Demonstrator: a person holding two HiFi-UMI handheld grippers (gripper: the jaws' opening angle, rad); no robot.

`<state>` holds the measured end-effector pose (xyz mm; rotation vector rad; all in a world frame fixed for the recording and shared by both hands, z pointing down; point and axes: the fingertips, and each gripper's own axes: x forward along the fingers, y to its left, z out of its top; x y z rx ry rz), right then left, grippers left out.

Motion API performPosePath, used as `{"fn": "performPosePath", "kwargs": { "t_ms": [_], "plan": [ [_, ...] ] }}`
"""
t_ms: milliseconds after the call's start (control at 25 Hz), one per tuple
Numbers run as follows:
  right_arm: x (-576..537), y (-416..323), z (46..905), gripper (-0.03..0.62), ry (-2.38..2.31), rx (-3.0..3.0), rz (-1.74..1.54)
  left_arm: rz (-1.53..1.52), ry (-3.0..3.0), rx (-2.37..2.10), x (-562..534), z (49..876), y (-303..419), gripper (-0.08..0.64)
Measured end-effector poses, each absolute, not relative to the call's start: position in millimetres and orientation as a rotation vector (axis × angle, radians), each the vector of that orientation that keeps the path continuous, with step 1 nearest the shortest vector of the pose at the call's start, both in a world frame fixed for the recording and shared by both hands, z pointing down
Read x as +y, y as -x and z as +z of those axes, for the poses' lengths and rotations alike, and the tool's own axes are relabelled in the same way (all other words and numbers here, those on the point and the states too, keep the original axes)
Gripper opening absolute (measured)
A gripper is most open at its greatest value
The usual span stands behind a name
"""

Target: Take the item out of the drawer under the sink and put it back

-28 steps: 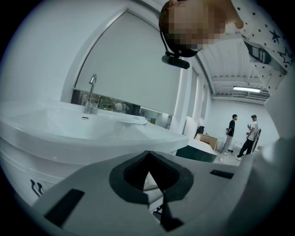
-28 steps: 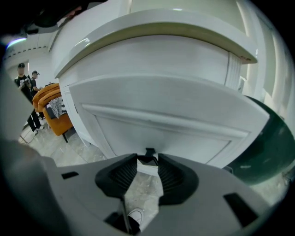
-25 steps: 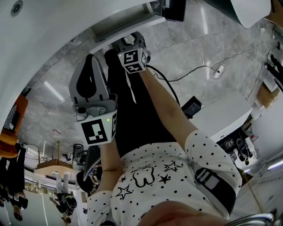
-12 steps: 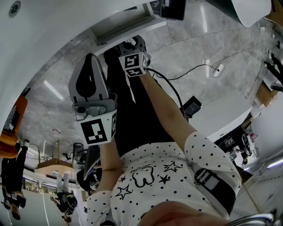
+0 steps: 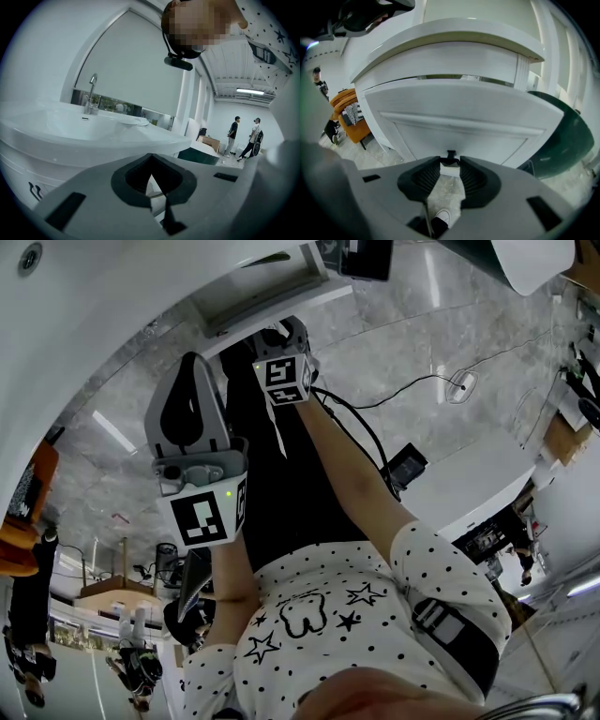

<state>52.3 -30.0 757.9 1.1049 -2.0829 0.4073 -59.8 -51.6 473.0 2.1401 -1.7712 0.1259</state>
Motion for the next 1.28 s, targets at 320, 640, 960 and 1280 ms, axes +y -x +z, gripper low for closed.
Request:
{"fn": "performPosePath", "kwargs": {
  "t_ms": [320,640,960,1280],
  "plan": [
    [-30,-55,758,0.144,-1.110,-2.070,0.451,0.122,-2.147,-1.772,-45,470,56,-0.005],
    [-16,-74,724,0.025,-1.163,-2.027,0.461,0.115,-2.143,-1.790,-38,457,65,-0.005],
    [-22,-90,627,0.012,-1.219,-2.161,0.496,0.081,-2.172,-1.772,-38,418,69,-0.005],
    [-33,-100,508,0.012,-1.294,-2.319,0.487,0.086,-2.212,-1.790,-34,355,78,-0.005]
  ]
}}
